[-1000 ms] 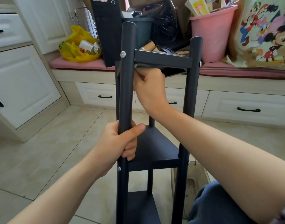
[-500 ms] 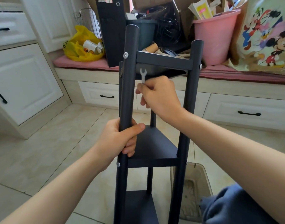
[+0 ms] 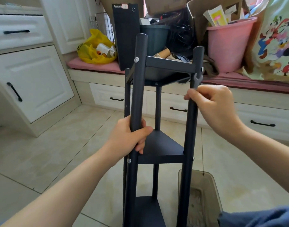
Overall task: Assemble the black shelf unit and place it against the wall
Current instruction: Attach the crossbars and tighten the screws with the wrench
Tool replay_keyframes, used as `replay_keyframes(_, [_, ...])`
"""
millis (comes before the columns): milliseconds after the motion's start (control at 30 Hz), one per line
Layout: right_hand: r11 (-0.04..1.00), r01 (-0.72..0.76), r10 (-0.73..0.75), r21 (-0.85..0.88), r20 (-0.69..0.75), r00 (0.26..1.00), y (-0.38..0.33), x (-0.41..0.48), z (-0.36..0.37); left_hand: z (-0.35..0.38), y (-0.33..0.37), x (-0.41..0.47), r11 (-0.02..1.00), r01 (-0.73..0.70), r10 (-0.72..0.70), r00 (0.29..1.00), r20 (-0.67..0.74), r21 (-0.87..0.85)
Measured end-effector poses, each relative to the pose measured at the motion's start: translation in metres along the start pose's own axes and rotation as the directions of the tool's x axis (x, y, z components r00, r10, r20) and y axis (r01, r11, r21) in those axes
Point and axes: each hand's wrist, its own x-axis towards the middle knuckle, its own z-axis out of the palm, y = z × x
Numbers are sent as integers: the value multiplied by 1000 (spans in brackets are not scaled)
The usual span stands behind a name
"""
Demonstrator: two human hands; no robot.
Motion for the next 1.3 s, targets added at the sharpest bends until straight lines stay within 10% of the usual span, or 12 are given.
replay_keyframes(367, [745, -481, 363, 463, 324, 874, 2, 2, -6, -2, -3, -1, 1000, -8, 8, 1000, -13, -3])
replay_keyframes(1300, [857, -158, 62, 491, 207, 976, -19, -3, 8, -18, -17, 27, 971, 41, 22, 967, -255, 236])
